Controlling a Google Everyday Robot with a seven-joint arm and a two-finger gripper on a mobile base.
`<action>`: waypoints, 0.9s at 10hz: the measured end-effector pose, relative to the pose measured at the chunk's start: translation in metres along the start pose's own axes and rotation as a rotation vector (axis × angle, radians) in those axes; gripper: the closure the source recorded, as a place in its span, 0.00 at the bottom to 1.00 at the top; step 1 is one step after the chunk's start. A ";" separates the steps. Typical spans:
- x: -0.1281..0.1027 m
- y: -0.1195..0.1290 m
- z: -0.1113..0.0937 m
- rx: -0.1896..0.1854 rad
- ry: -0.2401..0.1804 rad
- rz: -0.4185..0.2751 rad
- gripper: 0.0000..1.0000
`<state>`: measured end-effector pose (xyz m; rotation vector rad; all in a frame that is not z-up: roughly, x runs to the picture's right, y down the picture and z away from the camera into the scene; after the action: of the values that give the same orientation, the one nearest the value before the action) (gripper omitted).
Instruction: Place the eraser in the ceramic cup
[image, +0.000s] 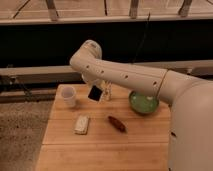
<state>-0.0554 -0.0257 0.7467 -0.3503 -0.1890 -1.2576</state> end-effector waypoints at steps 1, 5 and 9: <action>0.002 -0.005 -0.001 0.007 0.003 -0.012 0.99; 0.008 -0.020 -0.001 0.019 0.017 -0.040 0.99; 0.012 -0.044 0.000 0.037 0.029 -0.084 0.99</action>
<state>-0.0941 -0.0480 0.7575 -0.2950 -0.2037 -1.3394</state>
